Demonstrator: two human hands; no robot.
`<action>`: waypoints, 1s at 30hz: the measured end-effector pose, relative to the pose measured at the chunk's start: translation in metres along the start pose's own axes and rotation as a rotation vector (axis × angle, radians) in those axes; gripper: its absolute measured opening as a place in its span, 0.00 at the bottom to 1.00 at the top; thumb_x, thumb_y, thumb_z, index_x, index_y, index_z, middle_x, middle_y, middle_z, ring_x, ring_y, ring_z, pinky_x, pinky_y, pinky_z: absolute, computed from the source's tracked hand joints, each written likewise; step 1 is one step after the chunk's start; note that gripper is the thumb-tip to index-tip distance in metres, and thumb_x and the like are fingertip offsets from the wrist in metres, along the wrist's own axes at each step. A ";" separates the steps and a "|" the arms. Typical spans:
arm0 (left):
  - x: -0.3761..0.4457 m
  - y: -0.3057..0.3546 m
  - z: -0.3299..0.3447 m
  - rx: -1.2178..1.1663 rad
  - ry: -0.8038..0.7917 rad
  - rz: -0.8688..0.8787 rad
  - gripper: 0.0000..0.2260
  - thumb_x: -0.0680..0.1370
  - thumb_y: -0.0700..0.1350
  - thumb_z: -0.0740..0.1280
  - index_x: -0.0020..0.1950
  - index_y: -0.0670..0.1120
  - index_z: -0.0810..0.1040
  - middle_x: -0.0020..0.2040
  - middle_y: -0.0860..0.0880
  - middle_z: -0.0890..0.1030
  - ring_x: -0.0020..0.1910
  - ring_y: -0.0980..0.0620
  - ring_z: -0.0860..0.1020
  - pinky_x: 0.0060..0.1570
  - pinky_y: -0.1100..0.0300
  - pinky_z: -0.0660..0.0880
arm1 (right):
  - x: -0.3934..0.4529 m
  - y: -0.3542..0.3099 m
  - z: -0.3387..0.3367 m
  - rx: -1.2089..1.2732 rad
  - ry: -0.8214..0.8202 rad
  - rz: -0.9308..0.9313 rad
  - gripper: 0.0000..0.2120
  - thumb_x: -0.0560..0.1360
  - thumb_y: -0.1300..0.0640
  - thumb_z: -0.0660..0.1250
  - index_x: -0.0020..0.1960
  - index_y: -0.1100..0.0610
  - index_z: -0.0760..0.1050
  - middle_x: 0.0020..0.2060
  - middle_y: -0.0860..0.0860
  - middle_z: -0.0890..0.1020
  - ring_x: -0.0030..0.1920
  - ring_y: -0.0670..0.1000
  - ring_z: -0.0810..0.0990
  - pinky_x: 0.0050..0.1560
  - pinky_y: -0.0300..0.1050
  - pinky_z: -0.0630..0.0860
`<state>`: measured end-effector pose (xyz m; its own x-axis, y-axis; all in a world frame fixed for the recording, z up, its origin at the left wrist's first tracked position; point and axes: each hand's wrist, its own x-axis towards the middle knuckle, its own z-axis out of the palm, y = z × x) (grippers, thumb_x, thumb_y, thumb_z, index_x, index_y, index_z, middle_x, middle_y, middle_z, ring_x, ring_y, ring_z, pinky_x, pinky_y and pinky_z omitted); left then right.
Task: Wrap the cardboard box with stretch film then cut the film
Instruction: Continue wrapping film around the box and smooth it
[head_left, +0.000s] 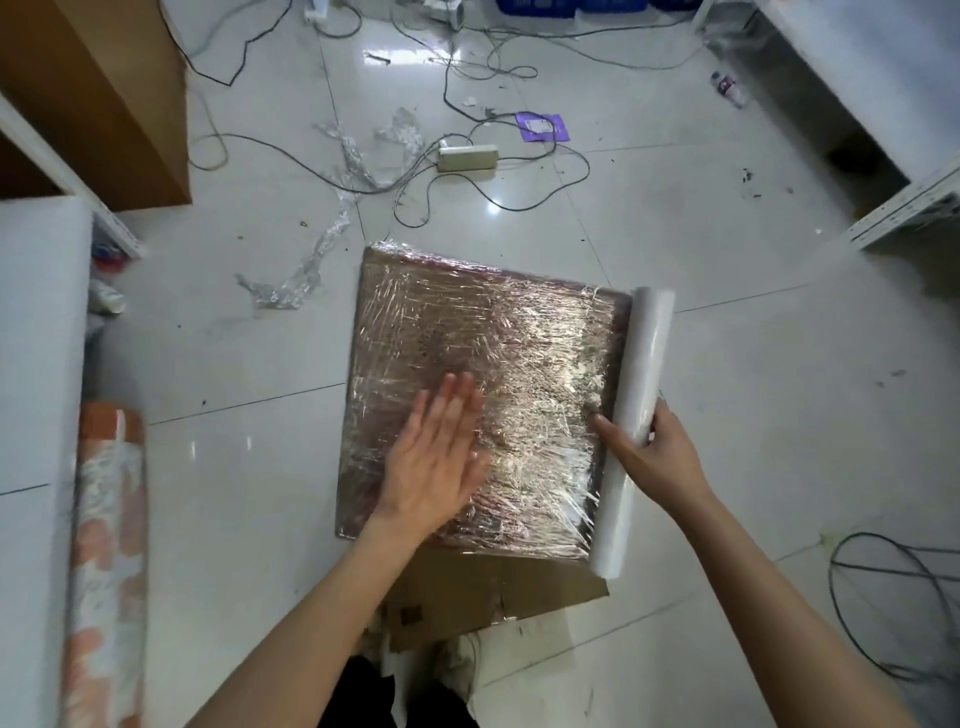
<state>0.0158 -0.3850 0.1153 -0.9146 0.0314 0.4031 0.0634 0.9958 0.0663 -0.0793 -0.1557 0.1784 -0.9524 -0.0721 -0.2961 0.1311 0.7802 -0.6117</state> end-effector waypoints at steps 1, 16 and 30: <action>-0.012 -0.012 0.000 0.017 -0.002 -0.055 0.29 0.82 0.57 0.39 0.76 0.40 0.38 0.77 0.42 0.38 0.76 0.48 0.40 0.74 0.52 0.38 | 0.001 0.001 -0.001 0.000 -0.007 -0.003 0.20 0.69 0.38 0.69 0.52 0.48 0.68 0.50 0.54 0.77 0.47 0.53 0.77 0.46 0.48 0.74; -0.038 0.019 0.021 -0.074 0.001 0.168 0.29 0.81 0.52 0.46 0.76 0.39 0.41 0.77 0.42 0.39 0.77 0.47 0.44 0.74 0.50 0.40 | 0.000 -0.012 -0.004 0.046 -0.004 -0.032 0.22 0.68 0.40 0.70 0.55 0.51 0.70 0.48 0.52 0.79 0.47 0.53 0.78 0.50 0.53 0.77; -0.049 0.060 0.045 -0.017 -0.222 0.280 0.29 0.81 0.52 0.46 0.77 0.39 0.41 0.77 0.42 0.41 0.76 0.46 0.42 0.74 0.48 0.36 | -0.006 -0.003 0.002 -0.153 0.073 -0.005 0.25 0.68 0.37 0.69 0.50 0.57 0.70 0.49 0.56 0.72 0.40 0.51 0.74 0.41 0.47 0.73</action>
<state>0.0468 -0.3227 0.0585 -0.9254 0.3222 0.1997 0.3283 0.9446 -0.0030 -0.0736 -0.1587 0.1807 -0.9711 -0.0357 -0.2360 0.0880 0.8656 -0.4930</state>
